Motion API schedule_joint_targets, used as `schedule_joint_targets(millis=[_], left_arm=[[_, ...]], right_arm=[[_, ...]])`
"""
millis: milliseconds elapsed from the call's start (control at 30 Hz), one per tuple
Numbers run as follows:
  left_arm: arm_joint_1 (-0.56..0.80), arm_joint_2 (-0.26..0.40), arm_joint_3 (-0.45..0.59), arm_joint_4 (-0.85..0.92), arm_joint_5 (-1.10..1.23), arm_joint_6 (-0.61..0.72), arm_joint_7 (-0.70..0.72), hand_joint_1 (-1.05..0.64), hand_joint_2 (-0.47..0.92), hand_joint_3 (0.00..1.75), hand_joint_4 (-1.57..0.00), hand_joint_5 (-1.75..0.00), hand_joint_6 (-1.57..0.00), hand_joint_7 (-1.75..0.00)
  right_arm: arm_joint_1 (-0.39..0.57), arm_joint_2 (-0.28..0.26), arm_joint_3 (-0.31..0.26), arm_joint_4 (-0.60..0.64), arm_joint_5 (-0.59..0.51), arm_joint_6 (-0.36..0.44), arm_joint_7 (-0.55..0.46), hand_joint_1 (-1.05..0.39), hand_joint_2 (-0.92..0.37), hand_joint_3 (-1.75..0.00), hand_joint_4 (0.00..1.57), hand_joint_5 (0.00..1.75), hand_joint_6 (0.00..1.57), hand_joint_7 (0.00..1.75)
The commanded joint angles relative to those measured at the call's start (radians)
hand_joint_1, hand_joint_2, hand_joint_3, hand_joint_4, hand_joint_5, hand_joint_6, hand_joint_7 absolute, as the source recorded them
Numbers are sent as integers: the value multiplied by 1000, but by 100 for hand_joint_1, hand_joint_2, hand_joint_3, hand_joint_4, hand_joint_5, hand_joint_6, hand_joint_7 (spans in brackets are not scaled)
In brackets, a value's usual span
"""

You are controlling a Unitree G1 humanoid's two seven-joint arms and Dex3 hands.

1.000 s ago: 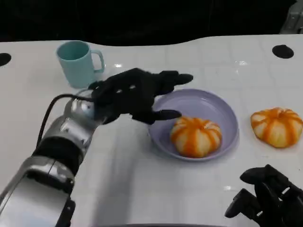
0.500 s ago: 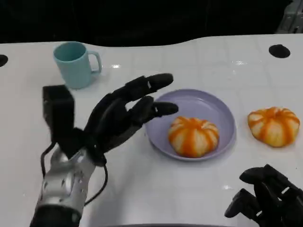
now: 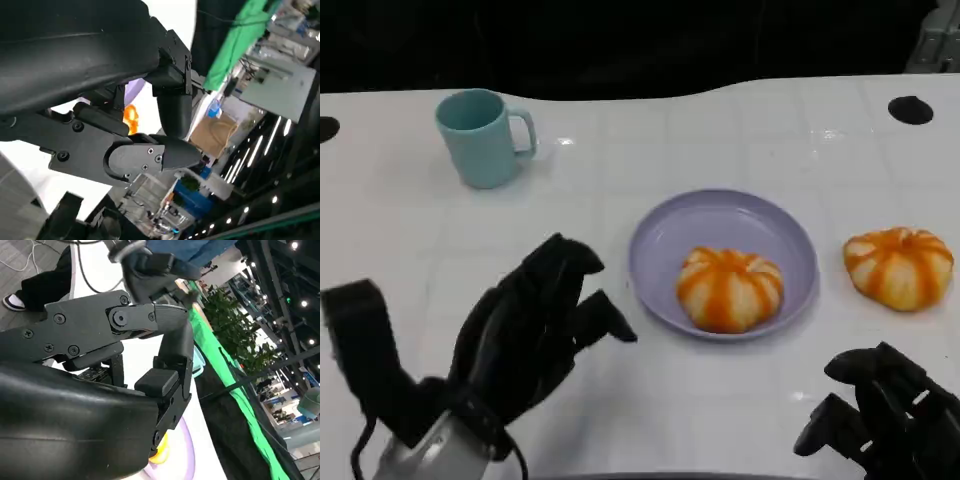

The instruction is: Grasp the bread from the table and place it into the plate.

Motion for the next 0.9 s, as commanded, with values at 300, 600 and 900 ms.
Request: schedule_joint_targets(millis=[300,600,900], left_arm=[[150,20,26,-112,-78,87,42,-54,92,51,-62,-175,-38,-170],[202,2,32,-146,-89,100,112,-54,92,53,-64,-175,-41,-173],[225,-14,29,-153,-92,101,150,-54,92,52,-68,-175,-44,-175]], right_arm=[[8,-9,-2,-19,2,5,-12,-55,-92,-27,60,150,62,102],[6,-16,-8,-19,1,7,-13,-55,-92,-27,58,150,61,103],[-4,-24,-21,-3,9,7,-3,-55,-92,-29,58,150,61,103]])
